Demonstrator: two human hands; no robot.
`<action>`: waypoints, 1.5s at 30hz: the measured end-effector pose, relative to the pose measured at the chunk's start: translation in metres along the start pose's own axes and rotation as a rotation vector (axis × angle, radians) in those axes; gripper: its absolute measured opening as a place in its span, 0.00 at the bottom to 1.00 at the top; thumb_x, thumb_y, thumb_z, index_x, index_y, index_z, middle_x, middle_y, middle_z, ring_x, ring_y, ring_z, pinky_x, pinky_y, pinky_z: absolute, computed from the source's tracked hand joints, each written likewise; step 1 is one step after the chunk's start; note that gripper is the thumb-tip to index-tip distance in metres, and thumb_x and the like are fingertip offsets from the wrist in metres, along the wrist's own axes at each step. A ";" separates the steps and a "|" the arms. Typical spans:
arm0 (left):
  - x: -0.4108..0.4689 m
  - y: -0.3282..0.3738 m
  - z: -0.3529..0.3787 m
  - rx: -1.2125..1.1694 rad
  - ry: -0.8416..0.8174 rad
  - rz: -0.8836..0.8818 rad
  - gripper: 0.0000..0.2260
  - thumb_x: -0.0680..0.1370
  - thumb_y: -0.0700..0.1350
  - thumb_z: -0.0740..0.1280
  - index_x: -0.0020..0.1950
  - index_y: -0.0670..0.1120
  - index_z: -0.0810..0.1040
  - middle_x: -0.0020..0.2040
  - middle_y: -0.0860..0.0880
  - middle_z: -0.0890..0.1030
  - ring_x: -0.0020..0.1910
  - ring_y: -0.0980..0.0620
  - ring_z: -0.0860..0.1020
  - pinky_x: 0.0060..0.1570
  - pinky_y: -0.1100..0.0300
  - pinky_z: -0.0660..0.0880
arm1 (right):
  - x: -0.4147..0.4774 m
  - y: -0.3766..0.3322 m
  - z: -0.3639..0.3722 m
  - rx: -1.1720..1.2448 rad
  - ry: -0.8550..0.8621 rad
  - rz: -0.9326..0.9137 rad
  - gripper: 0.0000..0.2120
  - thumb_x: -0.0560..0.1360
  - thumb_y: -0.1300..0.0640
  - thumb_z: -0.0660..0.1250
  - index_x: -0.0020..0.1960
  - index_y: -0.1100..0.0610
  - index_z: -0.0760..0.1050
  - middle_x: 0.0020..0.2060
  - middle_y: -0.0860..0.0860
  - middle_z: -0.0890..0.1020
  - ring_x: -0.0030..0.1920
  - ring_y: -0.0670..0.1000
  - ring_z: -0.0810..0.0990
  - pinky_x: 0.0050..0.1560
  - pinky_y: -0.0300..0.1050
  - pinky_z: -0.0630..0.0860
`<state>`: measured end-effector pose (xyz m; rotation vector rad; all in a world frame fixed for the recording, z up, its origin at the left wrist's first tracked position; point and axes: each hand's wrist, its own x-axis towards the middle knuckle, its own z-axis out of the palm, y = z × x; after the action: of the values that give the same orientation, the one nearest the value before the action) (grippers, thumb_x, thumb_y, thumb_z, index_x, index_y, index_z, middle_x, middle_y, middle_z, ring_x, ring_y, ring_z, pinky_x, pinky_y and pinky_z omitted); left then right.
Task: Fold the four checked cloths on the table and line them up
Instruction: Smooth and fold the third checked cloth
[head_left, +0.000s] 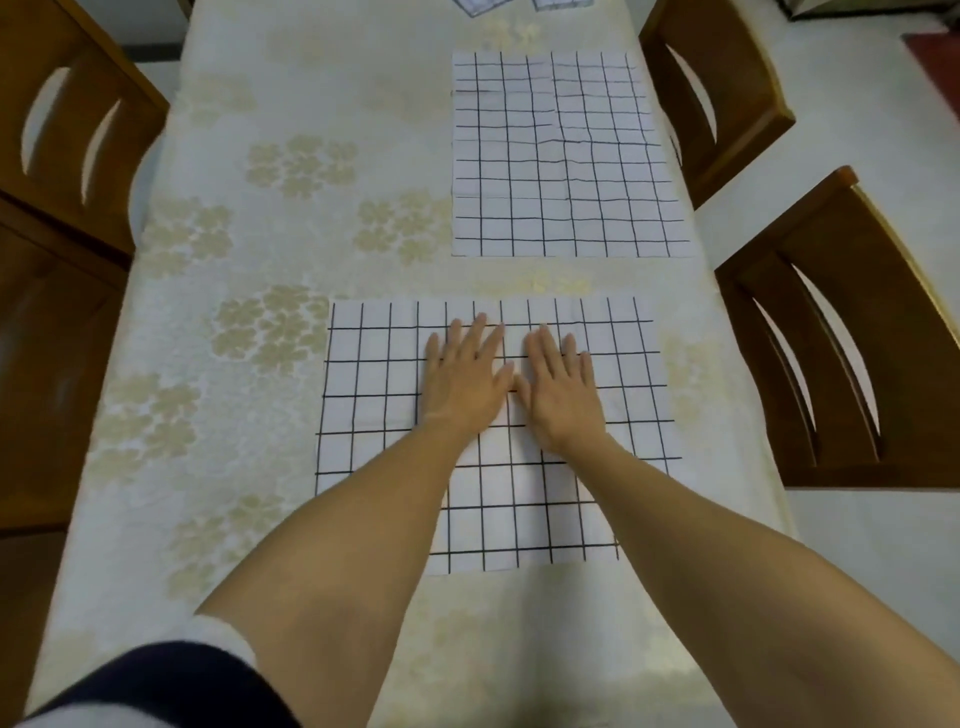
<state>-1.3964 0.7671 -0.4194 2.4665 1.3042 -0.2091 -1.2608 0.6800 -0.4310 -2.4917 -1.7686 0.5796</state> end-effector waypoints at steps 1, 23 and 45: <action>0.000 -0.010 0.006 0.023 -0.001 -0.002 0.27 0.85 0.61 0.42 0.83 0.58 0.41 0.83 0.55 0.37 0.82 0.48 0.37 0.80 0.43 0.38 | 0.000 0.013 -0.001 -0.010 -0.002 0.019 0.30 0.85 0.41 0.41 0.82 0.50 0.37 0.81 0.49 0.38 0.80 0.55 0.34 0.79 0.57 0.37; -0.007 -0.032 0.017 0.097 0.086 0.030 0.32 0.80 0.69 0.37 0.82 0.58 0.36 0.82 0.54 0.35 0.82 0.47 0.36 0.78 0.42 0.36 | -0.045 0.092 -0.059 0.626 0.102 0.706 0.14 0.77 0.47 0.72 0.43 0.58 0.78 0.40 0.54 0.82 0.46 0.57 0.81 0.43 0.48 0.76; -0.010 -0.030 0.003 0.068 0.044 0.045 0.29 0.84 0.63 0.40 0.82 0.57 0.37 0.82 0.51 0.34 0.81 0.44 0.34 0.77 0.36 0.36 | -0.084 -0.067 -0.140 1.045 0.240 0.493 0.31 0.65 0.43 0.74 0.55 0.67 0.74 0.53 0.69 0.80 0.51 0.69 0.80 0.55 0.70 0.78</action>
<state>-1.4261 0.7740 -0.4260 2.5687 1.2774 -0.1928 -1.3009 0.6527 -0.2610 -2.0251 -0.4808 0.8685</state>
